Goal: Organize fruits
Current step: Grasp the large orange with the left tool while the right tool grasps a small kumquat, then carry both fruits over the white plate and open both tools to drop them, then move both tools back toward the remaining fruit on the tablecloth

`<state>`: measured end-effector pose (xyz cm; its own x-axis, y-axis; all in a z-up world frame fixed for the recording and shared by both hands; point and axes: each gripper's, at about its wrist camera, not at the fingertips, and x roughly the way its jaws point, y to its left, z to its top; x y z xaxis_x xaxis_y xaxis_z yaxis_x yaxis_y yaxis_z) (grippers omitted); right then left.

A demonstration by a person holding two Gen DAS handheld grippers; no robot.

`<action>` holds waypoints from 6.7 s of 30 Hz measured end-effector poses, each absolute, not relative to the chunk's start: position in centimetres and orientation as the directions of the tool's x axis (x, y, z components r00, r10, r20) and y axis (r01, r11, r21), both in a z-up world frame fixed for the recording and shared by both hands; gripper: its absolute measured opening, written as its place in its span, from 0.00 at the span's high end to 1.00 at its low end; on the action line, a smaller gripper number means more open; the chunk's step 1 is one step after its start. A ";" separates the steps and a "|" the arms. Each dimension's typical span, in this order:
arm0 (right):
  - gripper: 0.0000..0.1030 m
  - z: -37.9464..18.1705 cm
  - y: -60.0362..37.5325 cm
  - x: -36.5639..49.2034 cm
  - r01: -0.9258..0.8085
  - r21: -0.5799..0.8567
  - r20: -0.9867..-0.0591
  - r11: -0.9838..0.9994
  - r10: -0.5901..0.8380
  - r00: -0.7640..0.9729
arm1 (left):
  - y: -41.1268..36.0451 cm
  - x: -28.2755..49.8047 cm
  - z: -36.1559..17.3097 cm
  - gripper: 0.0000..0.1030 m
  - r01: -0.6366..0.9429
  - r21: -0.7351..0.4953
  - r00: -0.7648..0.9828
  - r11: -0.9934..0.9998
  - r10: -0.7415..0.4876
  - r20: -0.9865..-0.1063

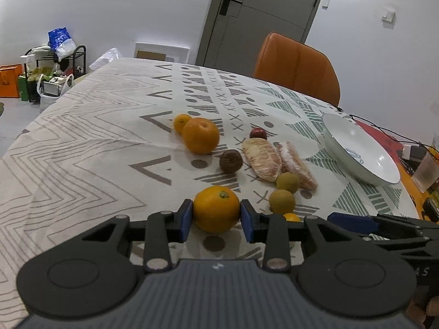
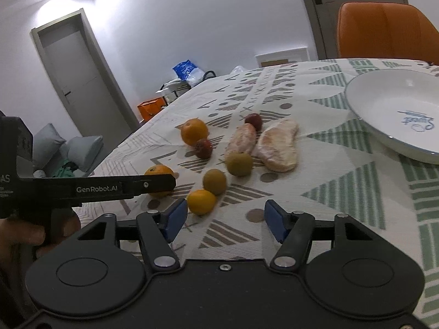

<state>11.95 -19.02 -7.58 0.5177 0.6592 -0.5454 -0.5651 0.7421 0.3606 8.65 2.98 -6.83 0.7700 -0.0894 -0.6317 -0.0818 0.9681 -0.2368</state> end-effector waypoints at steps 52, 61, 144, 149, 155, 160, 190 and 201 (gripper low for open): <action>0.76 -5.5 -25.0 12.2 -0.465 0.351 -0.480 0.813 0.582 0.656 | -2.5 9.8 -4.9 0.65 0.055 -0.216 0.795 0.975 -0.174 -0.581; 0.76 -5.2 -27.4 12.3 -0.428 0.362 -0.458 0.828 0.558 0.693 | -5.0 10.9 -4.0 0.65 0.106 -0.195 0.802 0.975 -0.200 -0.563; 0.00 -3.7 -33.1 13.7 -0.194 0.296 -0.337 0.935 0.292 0.895 | -8.9 15.4 -1.1 0.13 0.045 -0.128 0.859 0.991 -0.103 -0.501; 0.00 -3.1 -32.0 13.0 -0.227 0.282 -0.325 0.932 0.315 0.892 | -7.5 14.3 -0.8 0.13 0.016 -0.143 0.864 0.990 -0.085 -0.496; 0.00 -2.7 -31.0 12.7 -0.256 0.295 -0.323 0.921 0.348 0.880 | -6.0 13.0 -0.7 0.12 -0.010 -0.132 0.867 0.991 -0.057 -0.496; 0.00 -2.5 -29.9 12.3 -0.274 0.293 -0.324 0.916 0.365 0.873 | -4.8 12.0 -0.7 0.12 -0.022 -0.131 0.868 0.991 -0.046 -0.495; 0.00 -2.5 -23.1 11.9 -0.439 0.269 -0.366 0.857 0.513 0.776 | 2.7 8.4 -1.3 0.11 -0.155 -0.156 0.857 0.976 0.054 -0.512; 0.25 -3.6 -21.6 12.6 -0.477 0.281 -0.401 0.833 0.553 0.730 | 4.2 8.2 -2.4 0.14 -0.179 -0.185 0.857 0.966 0.060 -0.511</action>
